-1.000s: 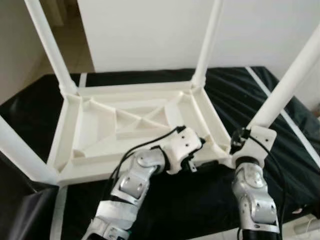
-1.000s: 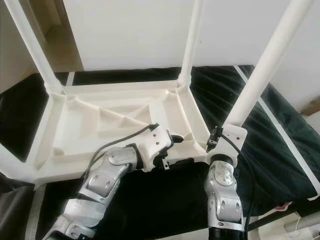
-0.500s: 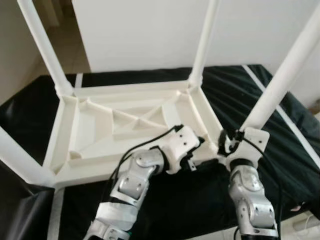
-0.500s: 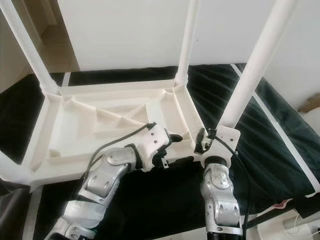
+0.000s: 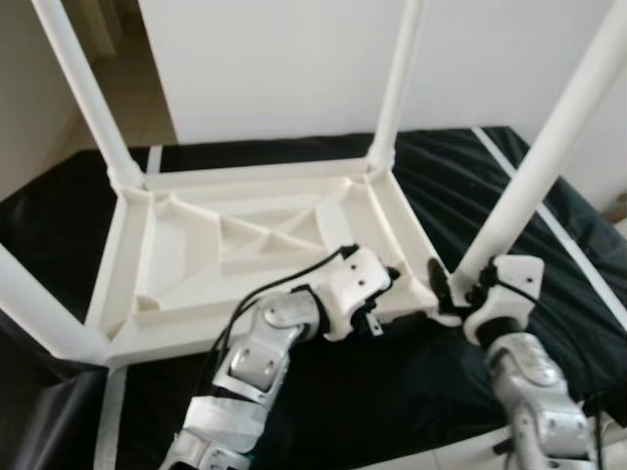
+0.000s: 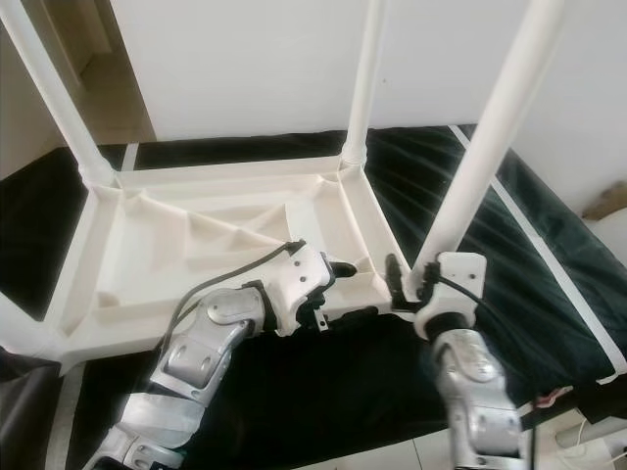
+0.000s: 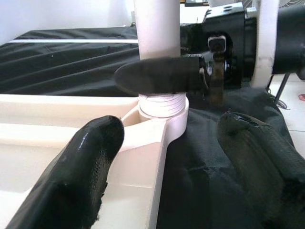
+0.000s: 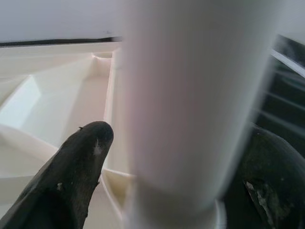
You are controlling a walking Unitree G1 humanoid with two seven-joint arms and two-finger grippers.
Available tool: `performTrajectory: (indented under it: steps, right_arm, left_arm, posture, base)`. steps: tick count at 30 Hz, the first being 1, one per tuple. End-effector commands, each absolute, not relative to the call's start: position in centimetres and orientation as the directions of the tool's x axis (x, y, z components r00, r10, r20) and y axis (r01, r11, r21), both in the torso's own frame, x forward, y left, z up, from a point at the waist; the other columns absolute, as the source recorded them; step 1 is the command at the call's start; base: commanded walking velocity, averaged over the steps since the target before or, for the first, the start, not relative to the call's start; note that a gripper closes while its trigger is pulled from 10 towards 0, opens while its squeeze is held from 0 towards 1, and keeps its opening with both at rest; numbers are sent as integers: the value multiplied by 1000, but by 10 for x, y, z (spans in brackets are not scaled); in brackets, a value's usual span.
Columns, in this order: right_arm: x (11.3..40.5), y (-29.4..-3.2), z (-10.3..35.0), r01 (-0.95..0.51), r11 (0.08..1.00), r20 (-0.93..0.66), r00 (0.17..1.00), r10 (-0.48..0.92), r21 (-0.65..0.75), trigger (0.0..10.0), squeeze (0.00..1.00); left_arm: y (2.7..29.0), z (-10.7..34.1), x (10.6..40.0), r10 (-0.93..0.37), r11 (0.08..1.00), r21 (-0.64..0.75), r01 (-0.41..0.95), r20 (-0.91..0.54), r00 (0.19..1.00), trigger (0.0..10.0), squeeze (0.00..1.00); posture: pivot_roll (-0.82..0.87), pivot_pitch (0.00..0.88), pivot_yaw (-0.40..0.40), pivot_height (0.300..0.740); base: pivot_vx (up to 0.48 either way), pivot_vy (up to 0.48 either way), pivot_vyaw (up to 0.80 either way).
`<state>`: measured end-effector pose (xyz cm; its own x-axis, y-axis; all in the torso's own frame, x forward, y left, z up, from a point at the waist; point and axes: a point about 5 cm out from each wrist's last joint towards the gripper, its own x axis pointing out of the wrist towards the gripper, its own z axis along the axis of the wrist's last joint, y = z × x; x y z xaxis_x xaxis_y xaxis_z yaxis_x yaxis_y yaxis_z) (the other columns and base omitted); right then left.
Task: Building children table
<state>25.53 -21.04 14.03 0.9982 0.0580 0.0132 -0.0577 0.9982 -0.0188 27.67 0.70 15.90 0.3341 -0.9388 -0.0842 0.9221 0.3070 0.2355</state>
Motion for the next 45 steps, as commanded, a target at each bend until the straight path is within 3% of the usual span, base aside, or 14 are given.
performTrajectory:
  steps: [1,18,19,20,21,22,23,35,36,37,42,45]
  right_arm:
    - [254,-220,136,-105,993,-1,994,105,-47,10000,0]
    - [283,-225,143,-466,861,-76,884,461,-205,10000,0]
    - [285,-226,141,-482,847,-94,876,473,-223,7333,0]
    - [285,-227,140,-489,841,-104,872,479,-232,7333,0]
    - [285,-229,138,-486,838,-118,874,472,-246,1529,0]
    - [285,-229,138,-486,838,-118,874,472,-246,1529,0]
    - [284,-232,135,-488,837,-137,873,468,-248,0,0]
    - [273,-245,121,-488,846,-190,870,454,-213,0,0]
    - [273,-244,119,-477,857,-188,876,445,-196,6784,0]
    - [272,-242,119,-467,866,-178,881,439,-178,10000,0]
    - [270,-237,116,-420,894,-170,903,395,-156,10000,0]
    - [270,-231,113,-270,951,-156,956,247,-148,10000,0]
  left_arm:
    - [6,160,281,-909,383,254,888,-68,412,10000,0]
    - [2,162,284,-903,381,314,870,-77,423,10000,0]
    - [2,161,284,-901,383,315,869,-79,426,10000,0]
    - [2,161,284,-901,384,316,868,-79,427,10000,0]
    - [2,162,284,-900,386,316,867,-79,429,10000,0]
    - [2,162,284,-900,386,316,867,-79,429,10000,0]
    - [3,162,285,-899,388,316,866,-78,432,10000,0]
    - [4,161,284,-898,391,312,866,-77,433,10000,0]
    - [6,161,286,-897,394,307,866,-79,435,10000,0]
    - [8,160,288,-892,403,304,863,-82,445,10000,0]
    - [11,160,292,-881,424,299,855,-83,466,10000,0]
    - [16,160,295,-865,462,276,843,-67,497,10000,0]
  posture:
    - [-63,0,-35,740]
    - [-67,0,-17,740]
    - [-65,0,-19,740]
    - [-65,0,-19,740]
    - [-62,0,-22,740]
    - [-62,0,-22,740]
    - [-62,0,-22,740]
    - [-73,0,-10,740]
    - [-78,0,-7,740]
    - [-83,1,-4,740]
    - [-81,7,-3,740]
    - [-80,19,0,740]
  base:
    - [0,0,0]
    - [0,0,0]
    - [0,0,0]
    - [0,0,0]
    - [0,0,0]
    - [0,0,0]
    - [0,0,0]
    - [0,0,0]
    - [0,0,0]
    - [0,0,0]
    - [0,0,0]
    - [0,0,0]
